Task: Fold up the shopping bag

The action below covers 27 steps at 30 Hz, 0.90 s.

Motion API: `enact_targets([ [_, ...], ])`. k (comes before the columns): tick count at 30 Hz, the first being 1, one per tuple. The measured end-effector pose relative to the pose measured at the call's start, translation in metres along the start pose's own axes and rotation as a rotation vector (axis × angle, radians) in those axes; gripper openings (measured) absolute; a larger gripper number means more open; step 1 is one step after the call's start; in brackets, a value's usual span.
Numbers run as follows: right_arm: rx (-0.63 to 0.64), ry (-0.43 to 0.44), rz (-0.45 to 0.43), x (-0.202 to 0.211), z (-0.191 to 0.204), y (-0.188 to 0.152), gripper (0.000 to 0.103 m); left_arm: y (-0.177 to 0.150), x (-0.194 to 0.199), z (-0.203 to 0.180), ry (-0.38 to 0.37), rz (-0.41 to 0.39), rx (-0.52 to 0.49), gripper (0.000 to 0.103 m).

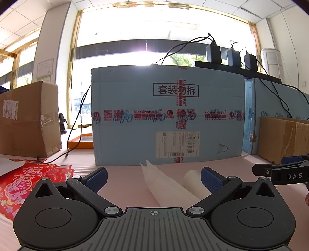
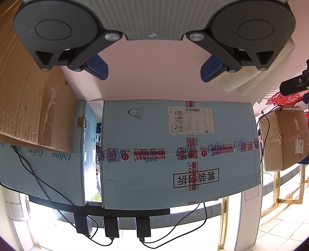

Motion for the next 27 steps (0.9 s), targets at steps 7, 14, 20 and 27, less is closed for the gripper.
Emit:
enact_targets([
  [7,0.000,0.000,-0.001,0.0008,-0.0003,-0.0015,0.103,-0.0009,0.0013,0.0002,0.000,0.000,0.000,0.103],
  [14,-0.001,0.000,0.001,0.0003,-0.0006,-0.0015,0.103,-0.0004,0.0018,-0.0008,0.000,0.003,-0.002,0.103],
  [20,-0.001,0.000,0.002,-0.0001,-0.0006,-0.0020,0.103,0.0002,0.0000,-0.0019,-0.001,0.004,-0.002,0.103],
  [27,-0.002,-0.003,0.001,0.0011,0.0002,-0.0035,0.103,0.0001,-0.0007,-0.0015,-0.002,0.004,-0.002,0.103],
])
Point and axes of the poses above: each gripper's, at about its wrist camera, not at the fingertips, and x roughly against the way its jaws point, z to its left, y to its top, the point moved 7 cm from there along -x, roughly the way its jaws point, and after that the axes turned 5 degrees about -x, right-handed, at the moved point
